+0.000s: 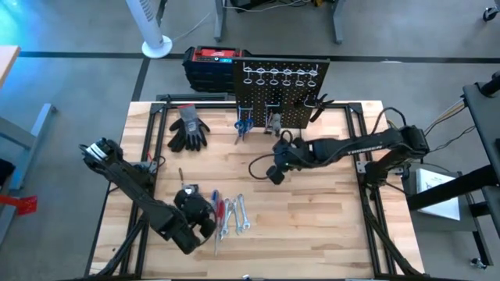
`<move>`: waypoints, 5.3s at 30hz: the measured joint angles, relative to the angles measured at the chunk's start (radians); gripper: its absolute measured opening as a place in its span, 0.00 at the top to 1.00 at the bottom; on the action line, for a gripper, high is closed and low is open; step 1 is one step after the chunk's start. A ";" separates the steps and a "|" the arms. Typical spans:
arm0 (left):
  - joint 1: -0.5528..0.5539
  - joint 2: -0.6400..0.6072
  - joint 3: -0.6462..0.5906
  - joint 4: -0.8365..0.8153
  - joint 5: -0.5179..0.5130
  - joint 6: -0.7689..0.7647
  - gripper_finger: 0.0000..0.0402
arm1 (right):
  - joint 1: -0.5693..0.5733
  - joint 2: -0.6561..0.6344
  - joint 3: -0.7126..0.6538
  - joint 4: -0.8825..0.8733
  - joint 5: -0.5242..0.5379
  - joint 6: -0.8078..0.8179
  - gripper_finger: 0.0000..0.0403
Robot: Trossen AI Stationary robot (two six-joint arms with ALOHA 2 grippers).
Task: Hang tools onto peg board
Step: Hang the grey screwdriver on the pegboard
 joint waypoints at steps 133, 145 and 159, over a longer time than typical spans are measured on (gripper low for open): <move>0.723 0.140 -0.374 2.203 0.828 1.270 0.73 | 0.234 0.108 -0.420 1.316 0.184 -0.495 0.54; 0.737 0.140 -0.374 2.204 0.975 1.271 0.73 | 0.233 0.095 -0.420 1.325 -0.010 -0.425 0.85; 0.746 0.116 -0.420 2.191 0.888 1.203 0.55 | 0.234 0.014 -0.448 1.310 0.115 -0.306 0.88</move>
